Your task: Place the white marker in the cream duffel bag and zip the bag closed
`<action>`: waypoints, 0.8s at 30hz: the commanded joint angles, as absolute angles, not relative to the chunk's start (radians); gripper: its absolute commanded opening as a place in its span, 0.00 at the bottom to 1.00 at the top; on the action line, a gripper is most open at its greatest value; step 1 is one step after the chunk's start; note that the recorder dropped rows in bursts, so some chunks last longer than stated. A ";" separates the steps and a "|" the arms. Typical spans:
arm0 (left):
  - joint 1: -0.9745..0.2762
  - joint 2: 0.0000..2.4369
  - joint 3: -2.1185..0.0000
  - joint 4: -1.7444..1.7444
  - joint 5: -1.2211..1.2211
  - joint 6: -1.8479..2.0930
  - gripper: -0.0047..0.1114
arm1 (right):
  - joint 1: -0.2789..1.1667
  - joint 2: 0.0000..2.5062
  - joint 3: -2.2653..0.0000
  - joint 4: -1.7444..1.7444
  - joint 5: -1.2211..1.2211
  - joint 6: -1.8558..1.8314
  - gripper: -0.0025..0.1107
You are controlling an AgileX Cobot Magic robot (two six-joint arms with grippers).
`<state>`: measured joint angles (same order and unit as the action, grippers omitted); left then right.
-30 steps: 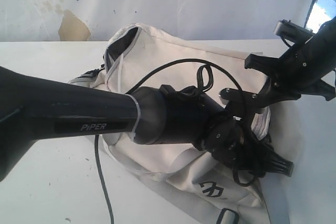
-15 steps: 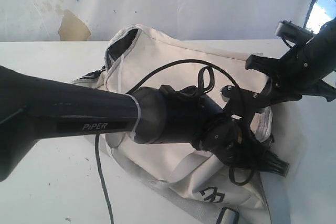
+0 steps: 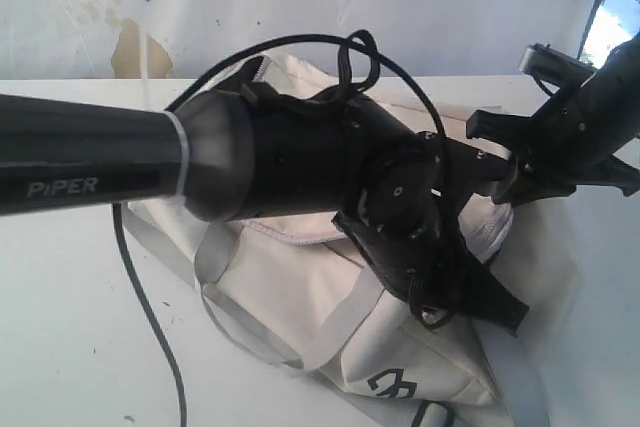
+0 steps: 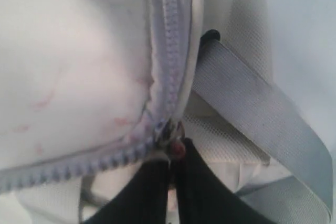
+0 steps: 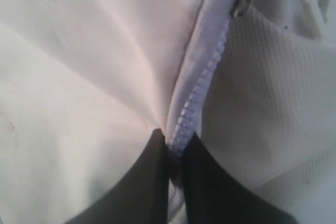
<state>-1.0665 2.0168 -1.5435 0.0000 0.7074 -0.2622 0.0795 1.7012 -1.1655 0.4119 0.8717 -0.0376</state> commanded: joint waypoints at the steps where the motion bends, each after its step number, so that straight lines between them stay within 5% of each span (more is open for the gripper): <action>1: -1.066 1.962 -1.549 -0.017 0.815 -0.247 0.04 | 0.080 1.702 -1.161 0.377 0.858 -0.048 0.02; 24: -1.012 1.931 -1.549 0.202 1.039 -0.239 0.04 | 0.080 1.700 -1.161 0.312 0.874 -0.045 0.02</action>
